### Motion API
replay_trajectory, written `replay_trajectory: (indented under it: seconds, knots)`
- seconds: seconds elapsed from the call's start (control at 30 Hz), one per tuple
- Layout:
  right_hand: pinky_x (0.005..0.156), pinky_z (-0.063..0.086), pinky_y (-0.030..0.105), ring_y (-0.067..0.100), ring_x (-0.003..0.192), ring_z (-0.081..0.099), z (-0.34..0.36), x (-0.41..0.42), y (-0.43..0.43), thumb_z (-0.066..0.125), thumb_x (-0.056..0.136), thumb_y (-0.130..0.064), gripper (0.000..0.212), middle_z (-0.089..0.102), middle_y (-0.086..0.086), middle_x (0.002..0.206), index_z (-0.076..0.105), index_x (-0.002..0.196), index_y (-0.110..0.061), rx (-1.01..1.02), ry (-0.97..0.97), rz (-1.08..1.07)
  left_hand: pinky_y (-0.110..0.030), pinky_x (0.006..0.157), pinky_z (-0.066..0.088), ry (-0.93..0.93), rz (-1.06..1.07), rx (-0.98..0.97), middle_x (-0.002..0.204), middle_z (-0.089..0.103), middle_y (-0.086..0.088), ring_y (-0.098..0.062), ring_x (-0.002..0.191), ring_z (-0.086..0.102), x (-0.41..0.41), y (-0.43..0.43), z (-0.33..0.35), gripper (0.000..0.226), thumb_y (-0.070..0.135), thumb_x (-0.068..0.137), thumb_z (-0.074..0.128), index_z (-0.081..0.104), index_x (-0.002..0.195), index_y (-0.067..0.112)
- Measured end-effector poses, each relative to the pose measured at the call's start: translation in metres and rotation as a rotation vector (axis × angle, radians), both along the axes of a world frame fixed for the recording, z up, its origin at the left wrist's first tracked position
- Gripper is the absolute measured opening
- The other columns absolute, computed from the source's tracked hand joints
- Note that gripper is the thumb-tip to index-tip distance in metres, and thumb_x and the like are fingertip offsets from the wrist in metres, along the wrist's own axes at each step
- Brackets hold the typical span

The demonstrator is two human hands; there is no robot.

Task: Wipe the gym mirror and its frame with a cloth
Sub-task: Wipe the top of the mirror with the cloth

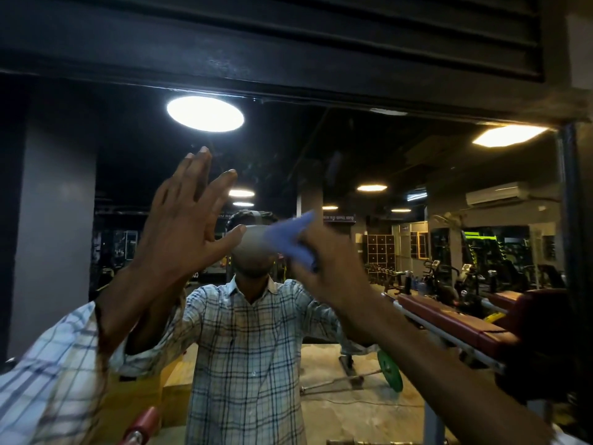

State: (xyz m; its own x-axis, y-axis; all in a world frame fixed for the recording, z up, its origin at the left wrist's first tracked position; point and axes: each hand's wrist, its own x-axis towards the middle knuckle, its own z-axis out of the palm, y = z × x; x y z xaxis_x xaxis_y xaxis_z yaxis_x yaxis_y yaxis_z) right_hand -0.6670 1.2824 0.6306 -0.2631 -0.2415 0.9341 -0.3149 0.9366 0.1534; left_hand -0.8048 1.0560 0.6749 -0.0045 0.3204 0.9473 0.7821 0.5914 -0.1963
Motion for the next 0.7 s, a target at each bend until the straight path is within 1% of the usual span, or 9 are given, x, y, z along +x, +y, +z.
replay_trajectory:
  seconds: [0.07,0.1,0.23,0.27,0.37,0.4,0.57,0.6,0.7]
  knots:
    - [0.077,0.041,0.009,-0.007,0.085,0.047,-0.001,0.002,0.001,0.062,0.093,-0.025,0.021,0.048,-0.018,0.104,0.055,0.113,-0.024,0.249,-0.169,-0.005,-0.056,0.123,0.017,-0.003,-0.003,0.007,0.174,-0.004,-0.006,-0.027,0.161,-0.002,-0.002,-0.005,0.000,0.090,0.073,0.085,0.046,0.025,0.163,0.031]
    - [0.078,0.041,0.009,-0.010,0.087,0.047,0.010,0.003,0.005,0.065,0.093,-0.022,0.023,0.048,-0.018,0.105,0.055,0.114,-0.024,0.221,-0.118,-0.013,-0.056,0.123,0.017,-0.004,-0.005,0.010,0.174,-0.004,-0.005,-0.026,0.161,-0.003,-0.004,-0.007,0.000,0.090,0.073,0.085,0.045,0.025,0.162,0.032]
    - [0.081,0.043,0.006,-0.014,0.093,0.052,0.046,0.005,0.006,0.070,0.092,-0.011,0.024,0.057,-0.006,0.108,0.058,0.110,-0.021,-0.381,0.236,-0.039,-0.054,0.123,0.017,0.002,0.000,0.011,0.174,-0.002,-0.006,-0.026,0.161,-0.001,-0.007,-0.015,0.000,0.089,0.073,0.086,0.044,0.026,0.162,0.032]
    - [0.079,0.043,0.008,-0.008,0.092,0.053,0.043,0.002,0.001,0.068,0.093,-0.015,0.020,0.058,-0.003,0.109,0.059,0.110,-0.017,-0.306,0.196,-0.056,-0.054,0.123,0.018,0.005,0.004,0.008,0.174,-0.001,-0.006,-0.027,0.161,-0.001,-0.008,-0.017,-0.001,0.089,0.073,0.086,0.045,0.027,0.162,0.031]
    - [0.079,0.045,0.017,0.002,0.091,0.053,0.028,-0.003,-0.009,0.061,0.094,-0.026,0.023,0.061,0.000,0.106,0.062,0.113,-0.013,0.248,-0.110,-0.017,-0.053,0.123,0.019,0.016,-0.001,0.016,0.174,0.001,-0.006,-0.028,0.161,0.002,-0.012,-0.020,0.000,0.088,0.071,0.087,0.047,0.028,0.162,0.030]
    - [0.080,0.046,0.018,0.003,0.091,0.053,0.037,0.000,-0.006,0.062,0.094,-0.024,0.022,0.062,0.000,0.105,0.062,0.112,-0.012,0.285,-0.133,-0.008,-0.053,0.123,0.019,0.017,0.000,0.019,0.174,0.001,-0.006,-0.027,0.161,0.001,-0.013,-0.021,0.000,0.088,0.072,0.087,0.047,0.028,0.162,0.030]
    - [0.088,0.051,0.018,0.001,0.097,0.054,0.091,0.005,0.009,0.069,0.093,-0.015,0.025,0.060,-0.001,0.113,0.062,0.116,-0.010,-0.323,0.325,-0.099,-0.054,0.123,0.018,0.016,0.009,0.019,0.174,-0.001,-0.006,-0.027,0.161,0.000,-0.014,-0.021,0.000,0.088,0.071,0.087,0.048,0.027,0.162,0.031]
    - [0.084,0.050,0.017,0.002,0.096,0.055,0.089,-0.001,0.001,0.069,0.094,-0.014,0.023,0.059,-0.001,0.111,0.062,0.116,-0.010,-0.292,0.294,-0.089,-0.054,0.123,0.018,0.012,0.012,0.017,0.174,-0.002,-0.006,-0.027,0.161,-0.001,-0.013,-0.021,0.001,0.088,0.071,0.087,0.049,0.027,0.162,0.031]
    - [0.075,0.044,0.020,0.005,0.085,0.051,0.072,-0.015,-0.024,0.067,0.092,-0.017,0.015,0.054,-0.008,0.098,0.062,0.105,-0.013,0.218,-0.003,-0.081,-0.054,0.123,0.018,0.011,0.017,0.010,0.174,-0.001,-0.006,-0.028,0.161,0.001,-0.014,-0.022,0.001,0.089,0.070,0.086,0.050,0.026,0.163,0.031]
